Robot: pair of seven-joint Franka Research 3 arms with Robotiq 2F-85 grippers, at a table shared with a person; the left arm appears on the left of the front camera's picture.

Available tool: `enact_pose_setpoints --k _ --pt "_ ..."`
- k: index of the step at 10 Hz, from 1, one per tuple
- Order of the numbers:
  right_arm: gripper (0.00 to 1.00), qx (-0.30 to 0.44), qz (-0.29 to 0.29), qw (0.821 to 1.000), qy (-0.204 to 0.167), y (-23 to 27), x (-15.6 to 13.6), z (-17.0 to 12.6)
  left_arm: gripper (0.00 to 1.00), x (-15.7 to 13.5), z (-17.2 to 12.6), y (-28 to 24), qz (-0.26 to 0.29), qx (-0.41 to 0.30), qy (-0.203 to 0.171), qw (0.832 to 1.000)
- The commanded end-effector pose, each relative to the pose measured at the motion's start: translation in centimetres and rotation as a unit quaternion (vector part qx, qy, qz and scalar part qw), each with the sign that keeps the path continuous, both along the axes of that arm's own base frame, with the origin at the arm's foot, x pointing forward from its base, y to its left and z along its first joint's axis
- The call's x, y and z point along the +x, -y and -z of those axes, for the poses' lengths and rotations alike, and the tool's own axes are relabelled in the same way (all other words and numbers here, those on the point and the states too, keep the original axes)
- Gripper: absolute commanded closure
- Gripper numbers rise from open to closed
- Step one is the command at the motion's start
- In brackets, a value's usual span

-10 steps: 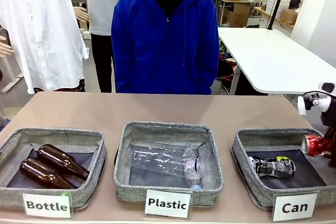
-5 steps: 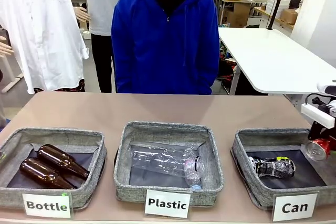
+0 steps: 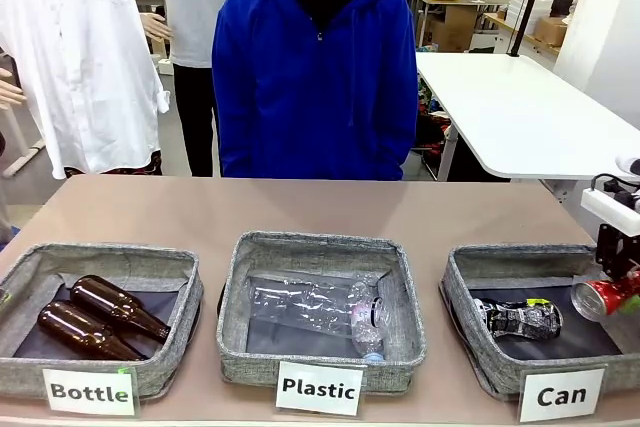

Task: Sort the can waste into the basket.
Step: Pick up the can waste from the table and place it in the right Fabric basket.

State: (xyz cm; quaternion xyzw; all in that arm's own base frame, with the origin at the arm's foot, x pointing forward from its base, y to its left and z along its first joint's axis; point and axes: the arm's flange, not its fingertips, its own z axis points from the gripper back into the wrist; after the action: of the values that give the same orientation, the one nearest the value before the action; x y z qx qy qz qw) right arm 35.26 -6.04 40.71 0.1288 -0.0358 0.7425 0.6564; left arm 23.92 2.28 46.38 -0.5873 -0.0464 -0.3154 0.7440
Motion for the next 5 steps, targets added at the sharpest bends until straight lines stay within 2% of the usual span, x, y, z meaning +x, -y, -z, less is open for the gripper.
enact_pose_setpoints --k 1,2,3,4,5 --pt "0.00 0.026 0.073 0.997 0.007 -0.30 0.48 -0.22 0.00 -0.39 0.21 -0.28 0.004 0.000 -0.003 1.000" --pt "0.00 0.044 0.100 0.994 0.001 -0.42 0.54 -0.34 0.00 -0.39 0.21 -0.28 0.004 0.000 -0.003 1.000" --pt "0.09 0.068 0.135 0.988 -0.005 -0.45 0.69 -0.46 0.00 -0.39 0.21 -0.28 0.004 0.000 -0.003 1.000" --pt "0.00 0.104 0.194 0.975 -0.013 -0.51 1.11 -0.69 0.00 -0.39 0.21 -0.28 0.004 0.000 -0.003 1.000" --pt "0.00 0.138 0.242 0.960 -0.030 -0.50 1.41 -0.98 0.00 -0.39 0.21 -0.28 0.004 0.000 -0.003 1.000"
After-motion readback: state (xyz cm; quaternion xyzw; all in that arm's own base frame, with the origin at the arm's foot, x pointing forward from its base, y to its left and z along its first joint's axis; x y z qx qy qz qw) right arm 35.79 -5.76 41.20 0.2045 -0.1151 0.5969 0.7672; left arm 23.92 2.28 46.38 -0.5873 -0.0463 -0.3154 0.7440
